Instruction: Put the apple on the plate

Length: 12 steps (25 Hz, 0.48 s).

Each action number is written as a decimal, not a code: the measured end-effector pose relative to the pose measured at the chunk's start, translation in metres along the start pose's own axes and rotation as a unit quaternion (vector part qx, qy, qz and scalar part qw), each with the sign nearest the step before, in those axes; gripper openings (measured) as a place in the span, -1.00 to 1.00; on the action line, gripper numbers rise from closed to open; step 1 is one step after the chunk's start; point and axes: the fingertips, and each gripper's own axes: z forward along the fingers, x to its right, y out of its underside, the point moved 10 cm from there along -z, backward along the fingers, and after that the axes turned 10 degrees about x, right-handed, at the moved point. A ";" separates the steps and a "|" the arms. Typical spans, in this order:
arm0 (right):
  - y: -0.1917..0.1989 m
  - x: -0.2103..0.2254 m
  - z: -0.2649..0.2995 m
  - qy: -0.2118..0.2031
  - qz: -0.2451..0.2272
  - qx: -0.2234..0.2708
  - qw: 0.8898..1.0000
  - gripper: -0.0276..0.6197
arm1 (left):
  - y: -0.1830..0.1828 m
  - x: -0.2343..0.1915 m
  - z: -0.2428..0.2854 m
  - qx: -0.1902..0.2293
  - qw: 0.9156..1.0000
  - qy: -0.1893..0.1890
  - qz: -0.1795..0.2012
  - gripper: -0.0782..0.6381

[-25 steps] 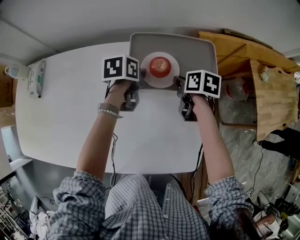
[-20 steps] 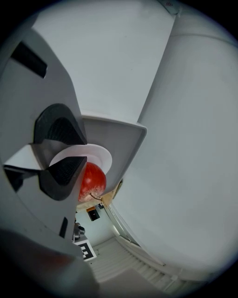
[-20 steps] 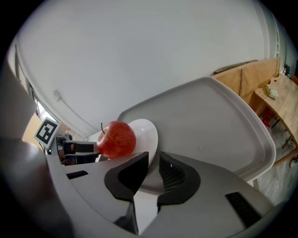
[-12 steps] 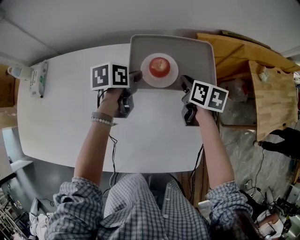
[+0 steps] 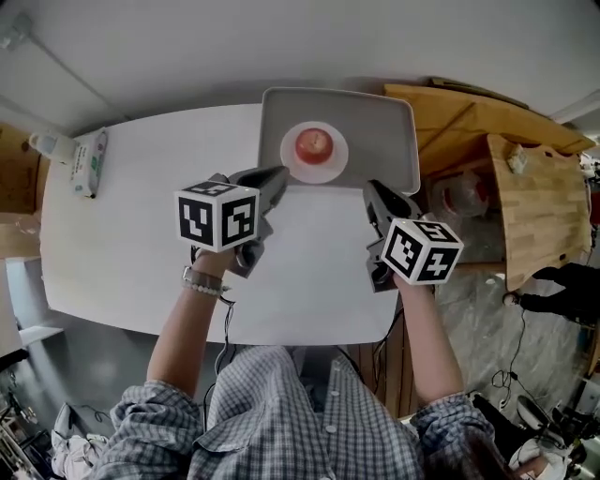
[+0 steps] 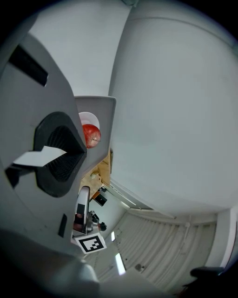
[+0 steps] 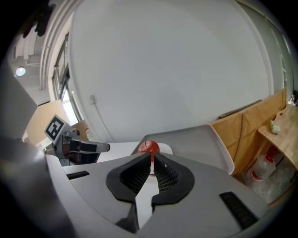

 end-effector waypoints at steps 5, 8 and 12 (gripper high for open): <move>-0.011 -0.013 -0.042 0.013 -0.023 0.036 0.999 -0.81 | -0.005 0.032 -0.031 0.026 0.999 0.017 0.041 -0.76; -0.019 -0.021 -0.063 0.014 -0.025 0.058 0.998 -0.81 | -0.004 0.046 -0.051 0.044 0.998 0.019 0.041 -0.76; -0.031 -0.029 -0.086 0.004 -0.044 0.073 0.996 -0.81 | -0.005 0.063 -0.079 0.073 0.996 0.007 0.041 -0.76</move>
